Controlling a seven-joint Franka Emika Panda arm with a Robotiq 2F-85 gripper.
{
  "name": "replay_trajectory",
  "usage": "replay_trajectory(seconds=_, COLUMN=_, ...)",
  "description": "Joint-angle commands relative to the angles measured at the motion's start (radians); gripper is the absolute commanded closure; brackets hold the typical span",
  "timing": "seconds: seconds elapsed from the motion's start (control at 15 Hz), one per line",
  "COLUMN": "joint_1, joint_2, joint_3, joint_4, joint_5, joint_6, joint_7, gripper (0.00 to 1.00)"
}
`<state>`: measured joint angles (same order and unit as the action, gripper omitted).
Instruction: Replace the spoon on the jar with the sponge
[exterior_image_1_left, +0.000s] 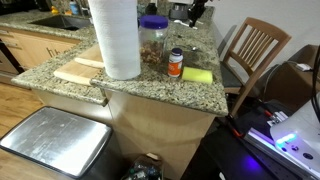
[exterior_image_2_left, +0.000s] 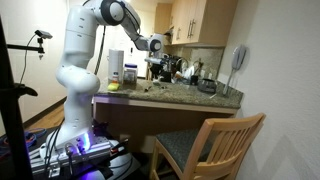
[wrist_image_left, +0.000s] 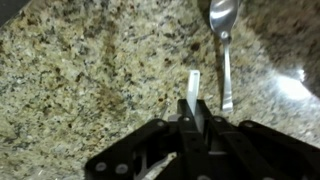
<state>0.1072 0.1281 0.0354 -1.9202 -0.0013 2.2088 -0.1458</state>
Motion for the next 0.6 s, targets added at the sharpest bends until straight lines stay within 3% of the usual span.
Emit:
replay_trajectory(seconds=0.0, joint_1=-0.032, joint_2=-0.148, joint_3=0.026, joint_4=-0.132, joint_5=0.076, joint_6=-0.119, joint_7=-0.199, gripper=0.97)
replay_trajectory(seconds=0.27, joint_1=-0.019, joint_2=-0.242, joint_3=0.009, joint_4=-0.18, joint_5=0.183, joint_6=-0.288, joint_7=-0.375, gripper=0.97)
replay_trajectory(seconds=0.53, joint_1=0.002, joint_2=-0.218, joint_3=0.012, joint_4=-0.209, joint_5=0.249, joint_6=-0.292, joint_7=-0.416, gripper=0.97)
